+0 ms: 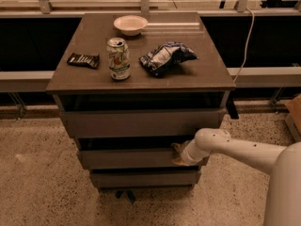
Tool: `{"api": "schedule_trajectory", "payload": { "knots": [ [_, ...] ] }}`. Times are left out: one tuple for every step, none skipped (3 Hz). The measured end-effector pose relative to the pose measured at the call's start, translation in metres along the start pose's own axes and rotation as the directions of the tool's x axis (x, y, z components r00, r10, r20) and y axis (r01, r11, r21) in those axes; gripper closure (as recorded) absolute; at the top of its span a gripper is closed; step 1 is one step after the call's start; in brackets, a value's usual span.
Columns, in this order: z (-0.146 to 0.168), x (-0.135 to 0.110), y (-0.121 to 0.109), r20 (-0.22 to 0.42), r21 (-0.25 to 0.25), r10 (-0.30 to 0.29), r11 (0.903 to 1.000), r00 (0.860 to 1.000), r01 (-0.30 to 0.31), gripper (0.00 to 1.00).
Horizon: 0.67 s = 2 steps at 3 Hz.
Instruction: Open middle drawer
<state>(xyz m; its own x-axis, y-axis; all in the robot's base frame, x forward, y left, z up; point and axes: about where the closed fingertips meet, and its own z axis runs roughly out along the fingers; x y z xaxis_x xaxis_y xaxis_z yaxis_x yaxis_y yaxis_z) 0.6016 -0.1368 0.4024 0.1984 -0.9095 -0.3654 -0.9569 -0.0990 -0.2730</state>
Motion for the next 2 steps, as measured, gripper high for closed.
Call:
{"api": "schedule_trajectory", "payload": {
  "knots": [
    [-0.0001,-0.0001,0.0,0.0,0.0,0.0,1.0,1.0,0.0,0.11],
    [-0.0001,-0.0001,0.0,0.0,0.0,0.0,1.0,1.0,0.0,0.0]
  ]
}}
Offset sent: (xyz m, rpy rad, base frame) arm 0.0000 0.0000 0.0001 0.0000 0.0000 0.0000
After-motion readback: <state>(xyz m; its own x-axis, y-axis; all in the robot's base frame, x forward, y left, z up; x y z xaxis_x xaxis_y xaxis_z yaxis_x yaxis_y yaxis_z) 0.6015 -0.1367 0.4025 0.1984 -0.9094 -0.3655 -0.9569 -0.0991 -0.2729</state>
